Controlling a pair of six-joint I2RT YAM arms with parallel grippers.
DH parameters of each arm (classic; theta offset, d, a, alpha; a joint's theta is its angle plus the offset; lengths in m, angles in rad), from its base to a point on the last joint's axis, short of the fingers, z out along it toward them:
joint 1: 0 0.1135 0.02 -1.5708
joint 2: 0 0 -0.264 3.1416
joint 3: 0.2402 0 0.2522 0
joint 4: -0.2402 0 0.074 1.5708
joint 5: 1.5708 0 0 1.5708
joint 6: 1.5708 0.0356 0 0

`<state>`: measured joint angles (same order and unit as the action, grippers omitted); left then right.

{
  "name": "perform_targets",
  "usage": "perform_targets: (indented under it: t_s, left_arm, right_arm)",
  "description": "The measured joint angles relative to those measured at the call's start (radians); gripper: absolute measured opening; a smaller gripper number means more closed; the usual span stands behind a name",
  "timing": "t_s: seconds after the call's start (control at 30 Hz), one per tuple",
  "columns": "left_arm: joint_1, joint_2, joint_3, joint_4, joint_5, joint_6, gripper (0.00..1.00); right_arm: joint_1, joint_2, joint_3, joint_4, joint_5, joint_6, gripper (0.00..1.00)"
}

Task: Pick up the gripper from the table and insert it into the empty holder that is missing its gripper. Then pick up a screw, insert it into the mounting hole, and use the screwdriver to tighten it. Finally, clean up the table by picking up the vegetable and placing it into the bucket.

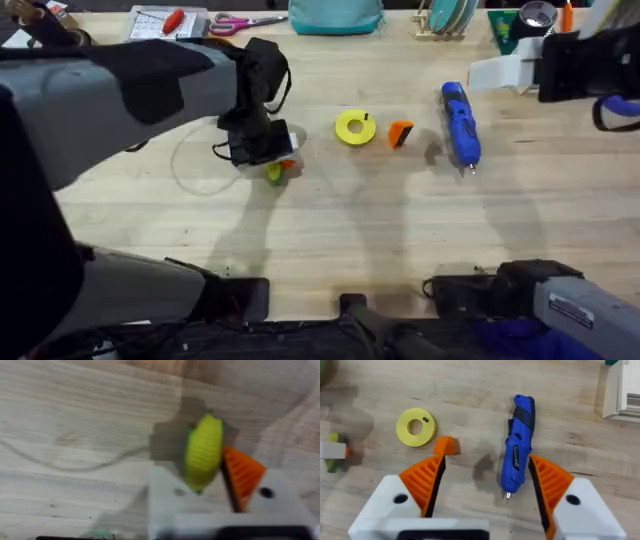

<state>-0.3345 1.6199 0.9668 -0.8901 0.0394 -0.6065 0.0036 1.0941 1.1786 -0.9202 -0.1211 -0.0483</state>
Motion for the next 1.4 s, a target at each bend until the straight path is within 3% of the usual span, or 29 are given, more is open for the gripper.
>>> perform_targets:
  t_s: [0.07,0.1,0.13,0.73,1.13,1.4]
  left_arm:
    - [-0.001,-0.001,0.001,0.002,0.003,0.0,0.136]
    - [-0.001,-0.003,0.001,0.001,0.001,0.004,0.034]
    - [-0.001,-0.003,0.001,-0.001,-0.001,0.004,0.016]
    - [-0.001,-0.017,0.023,-0.021,-0.003,0.006,0.016]
    - [-0.001,-0.239,0.278,-0.275,-0.006,0.073,0.016]
    - [-0.001,-0.351,0.397,-0.368,-0.006,0.116,0.016]
  right_arm:
    - [0.0,0.01,0.0,0.0,0.0,0.0,0.997]
    - [0.0,0.013,0.0,0.0,0.0,0.0,0.997]
    - [0.0,0.015,0.0,0.0,0.0,0.0,0.996]
    - [0.0,0.016,0.0,0.0,0.0,0.0,0.997]
    - [0.0,0.016,0.0,0.0,0.0,0.0,0.997]
    - [0.0,0.016,0.0,0.0,0.0,0.0,0.997]
